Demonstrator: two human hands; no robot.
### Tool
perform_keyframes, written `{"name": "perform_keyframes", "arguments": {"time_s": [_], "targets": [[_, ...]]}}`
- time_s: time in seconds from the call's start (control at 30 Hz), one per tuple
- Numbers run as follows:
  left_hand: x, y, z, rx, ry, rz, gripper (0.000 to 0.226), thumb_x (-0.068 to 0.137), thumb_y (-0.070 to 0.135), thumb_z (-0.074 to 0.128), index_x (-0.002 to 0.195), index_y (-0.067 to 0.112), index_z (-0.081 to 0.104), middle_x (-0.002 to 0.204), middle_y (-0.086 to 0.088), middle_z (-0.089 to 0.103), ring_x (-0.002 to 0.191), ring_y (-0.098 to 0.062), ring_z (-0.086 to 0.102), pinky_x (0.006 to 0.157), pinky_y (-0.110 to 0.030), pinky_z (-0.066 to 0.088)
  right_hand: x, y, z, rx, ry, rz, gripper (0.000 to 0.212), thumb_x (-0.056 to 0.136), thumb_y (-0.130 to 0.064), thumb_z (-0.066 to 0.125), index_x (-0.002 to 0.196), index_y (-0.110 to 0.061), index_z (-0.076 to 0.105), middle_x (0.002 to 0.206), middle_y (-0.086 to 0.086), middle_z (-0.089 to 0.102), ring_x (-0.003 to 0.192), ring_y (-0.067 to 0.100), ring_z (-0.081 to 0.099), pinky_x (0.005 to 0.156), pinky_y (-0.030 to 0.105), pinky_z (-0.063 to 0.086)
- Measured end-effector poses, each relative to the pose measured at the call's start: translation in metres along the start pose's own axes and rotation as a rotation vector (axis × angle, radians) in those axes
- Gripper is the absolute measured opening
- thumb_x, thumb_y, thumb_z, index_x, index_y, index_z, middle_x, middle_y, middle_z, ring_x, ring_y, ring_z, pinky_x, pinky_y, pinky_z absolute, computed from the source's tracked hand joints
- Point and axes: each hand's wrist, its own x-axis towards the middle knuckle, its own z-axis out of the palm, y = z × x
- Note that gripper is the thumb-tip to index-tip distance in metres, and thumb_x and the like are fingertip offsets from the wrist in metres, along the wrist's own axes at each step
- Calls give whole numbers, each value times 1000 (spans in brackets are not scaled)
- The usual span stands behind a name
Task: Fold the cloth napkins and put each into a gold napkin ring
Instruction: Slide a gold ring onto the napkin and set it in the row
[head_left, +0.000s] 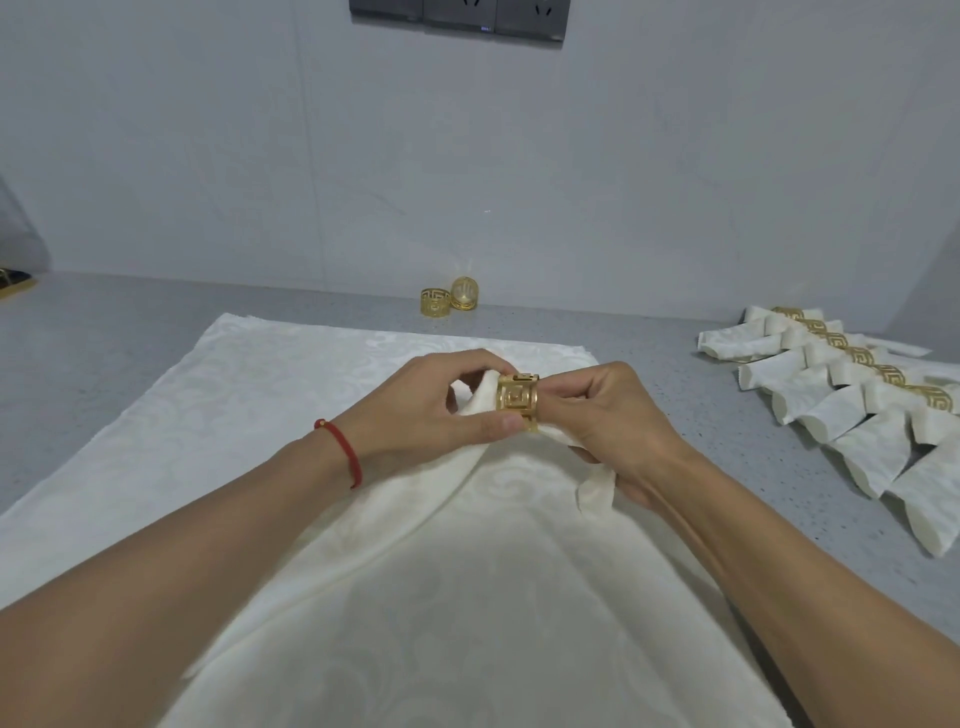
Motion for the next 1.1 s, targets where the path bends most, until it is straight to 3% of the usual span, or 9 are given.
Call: {"name": "perform_keyframes", "arguments": {"time_s": [0.07, 0.23, 0.33, 0.47, 0.67, 0.73, 0.87, 0.97, 1.1], "targets": [[-2, 3, -3, -102, 2, -20, 36, 81, 42, 78, 109, 23, 69, 106, 5, 71, 94, -28, 63, 83, -52, 50, -1, -2, 1, -5, -9, -14, 20, 89, -7, 76, 105, 5, 76, 41, -14, 54, 34, -1, 49, 39, 7, 34], [-3, 3, -4, -212, 4, -15, 27, 85, 20, 79, 109, 11, 69, 85, 6, 65, 65, -2, 48, 64, -11, 36, -1, -4, 3, -26, -10, -45, 22, 91, -8, 75, 109, 4, 76, 43, -16, 55, 37, -3, 51, 40, 7, 37], [-1, 2, -3, -127, -19, -4, 30, 84, 30, 80, 111, 18, 71, 85, 1, 66, 67, -13, 51, 67, -17, 39, -1, -3, 4, -25, -18, -25, 23, 90, -10, 76, 109, 2, 76, 45, -16, 58, 37, -3, 51, 40, 6, 36], [0, 1, 0, -18, -30, 5, 24, 86, 23, 79, 108, 16, 72, 81, 10, 65, 69, -2, 54, 67, -20, 41, -4, 0, 7, 8, -8, -1, 22, 90, -7, 75, 110, 2, 76, 44, -14, 58, 33, -2, 49, 38, 7, 35], [-1, -1, 0, -128, 28, -13, 36, 77, 42, 80, 108, 25, 70, 96, -8, 68, 87, -40, 57, 80, -51, 49, -3, 1, 9, 123, 3, 13, 23, 87, -3, 75, 109, 4, 75, 44, -13, 58, 35, 0, 50, 40, 8, 36], [-2, -1, -1, -210, 43, -36, 36, 77, 35, 81, 107, 20, 70, 93, -5, 67, 84, -36, 55, 78, -45, 48, -2, 3, 9, 153, 1, 15, 24, 87, -2, 76, 109, 6, 75, 47, -11, 60, 36, 0, 52, 41, 9, 38], [-1, 0, -4, -295, 80, -78, 34, 78, 26, 80, 108, 12, 70, 111, -18, 69, 103, -39, 62, 96, -50, 49, 1, 4, 6, 169, 30, -2, 21, 89, 0, 73, 109, 5, 74, 45, -11, 59, 34, 0, 48, 39, 8, 35], [-1, -3, -12, -376, 88, -136, 37, 78, 24, 77, 110, 8, 69, 111, -20, 70, 100, -24, 67, 102, -47, 48, 1, 3, -3, 218, 76, -32, 20, 87, -2, 75, 106, 3, 75, 49, -9, 61, 35, 1, 47, 38, 11, 35], [-4, -9, -13, -320, 74, -151, 41, 75, 28, 81, 111, 14, 69, 110, -1, 73, 114, -19, 64, 105, -42, 48, 2, 6, -13, 238, 106, -52, 20, 86, -12, 78, 106, -7, 79, 78, 2, 78, 63, 12, 70, 56, 19, 52]]}}
